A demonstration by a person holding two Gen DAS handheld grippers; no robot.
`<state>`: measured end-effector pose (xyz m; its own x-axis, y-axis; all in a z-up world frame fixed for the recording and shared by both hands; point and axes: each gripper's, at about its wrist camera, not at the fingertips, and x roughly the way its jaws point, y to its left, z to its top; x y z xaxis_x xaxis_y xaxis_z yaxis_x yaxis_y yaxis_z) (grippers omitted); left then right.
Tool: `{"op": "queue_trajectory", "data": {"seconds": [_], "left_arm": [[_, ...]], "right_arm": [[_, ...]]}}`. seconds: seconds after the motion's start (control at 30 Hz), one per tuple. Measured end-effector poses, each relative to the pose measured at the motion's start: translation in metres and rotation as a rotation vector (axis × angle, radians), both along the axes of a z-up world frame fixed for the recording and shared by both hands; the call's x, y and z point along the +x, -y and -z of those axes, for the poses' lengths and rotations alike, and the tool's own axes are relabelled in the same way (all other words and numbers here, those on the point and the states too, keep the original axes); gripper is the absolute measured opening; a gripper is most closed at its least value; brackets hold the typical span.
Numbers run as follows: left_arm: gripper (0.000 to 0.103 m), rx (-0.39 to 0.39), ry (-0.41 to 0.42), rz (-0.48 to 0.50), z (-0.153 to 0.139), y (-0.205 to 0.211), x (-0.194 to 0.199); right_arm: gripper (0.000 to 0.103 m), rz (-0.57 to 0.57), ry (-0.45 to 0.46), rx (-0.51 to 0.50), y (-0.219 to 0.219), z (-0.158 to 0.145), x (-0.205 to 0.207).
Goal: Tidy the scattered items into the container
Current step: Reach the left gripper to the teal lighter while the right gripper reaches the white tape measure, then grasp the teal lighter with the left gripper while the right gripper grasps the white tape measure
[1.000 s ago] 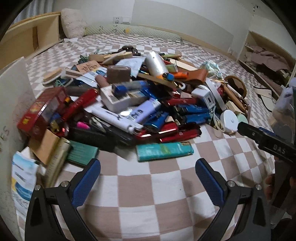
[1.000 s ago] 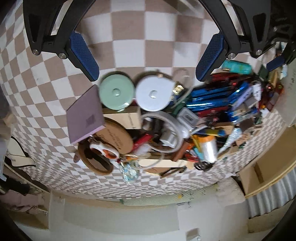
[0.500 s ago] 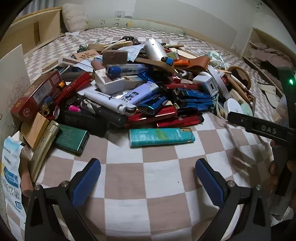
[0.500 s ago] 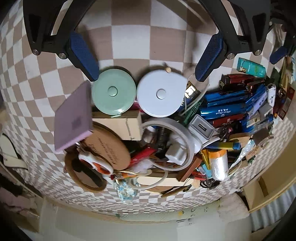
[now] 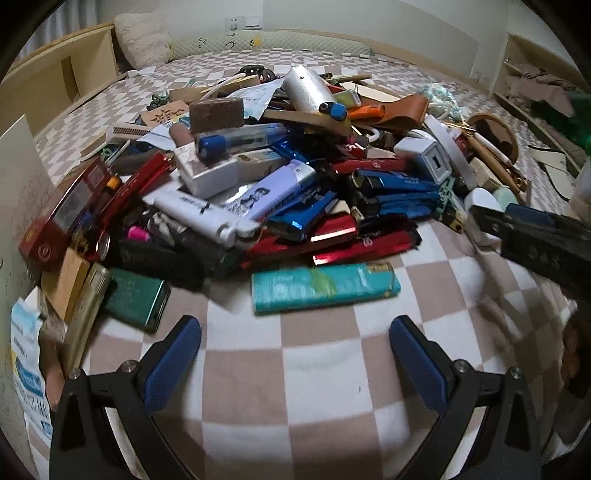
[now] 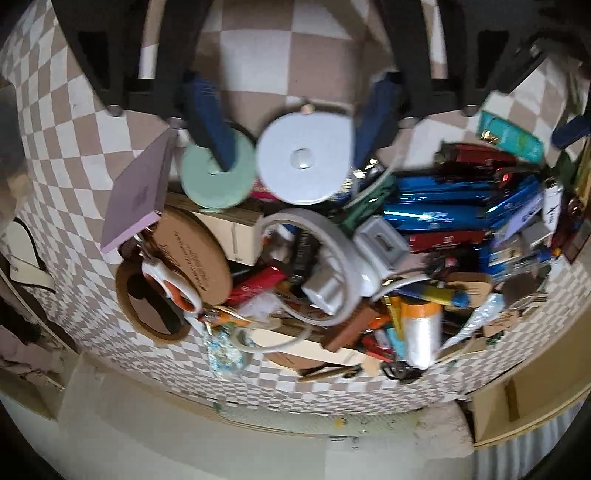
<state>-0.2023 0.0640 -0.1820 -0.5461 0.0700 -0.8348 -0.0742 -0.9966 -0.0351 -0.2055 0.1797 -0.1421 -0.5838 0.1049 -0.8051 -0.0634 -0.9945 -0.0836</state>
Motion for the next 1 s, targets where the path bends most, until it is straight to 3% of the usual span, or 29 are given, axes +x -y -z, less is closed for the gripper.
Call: {"op": "queue_trajectory", "data": {"seconds": [0.13,0.3,0.4,0.53,0.6,0.73,1.0], "left_arm": [[0.103,-0.013,0.022,-0.016,0.000,-0.005,-0.014],[0.103,0.008,0.043,-0.023,-0.002,-0.012,-0.030],[0.103,-0.022,0.034,-0.034,0.000,-0.017,-0.032],[0.099,0.019,0.017,-0.037,-0.002,-0.008,-0.028],[0.086,0.020,0.009,-0.047,-0.005,-0.005,-0.025],[0.085,0.026,-0.001,-0.021,-0.007,0.002,-0.013],[0.085,-0.013,0.005,0.051,-0.007,0.000,0.015]], "right_arm": [[0.059,-0.013,0.001,0.026,0.005,0.003,0.001],[0.059,-0.022,-0.004,-0.021,0.002,0.001,0.002],[0.059,-0.048,0.004,-0.138,-0.006,0.002,0.002],[0.059,-0.028,0.045,-0.338,-0.037,0.013,0.002],[0.059,-0.017,0.037,-0.371,-0.044,0.011,0.006],[0.059,-0.009,0.041,-0.383,-0.046,0.013,0.010],[0.059,-0.033,0.042,-0.278,-0.029,0.014,0.007]]}}
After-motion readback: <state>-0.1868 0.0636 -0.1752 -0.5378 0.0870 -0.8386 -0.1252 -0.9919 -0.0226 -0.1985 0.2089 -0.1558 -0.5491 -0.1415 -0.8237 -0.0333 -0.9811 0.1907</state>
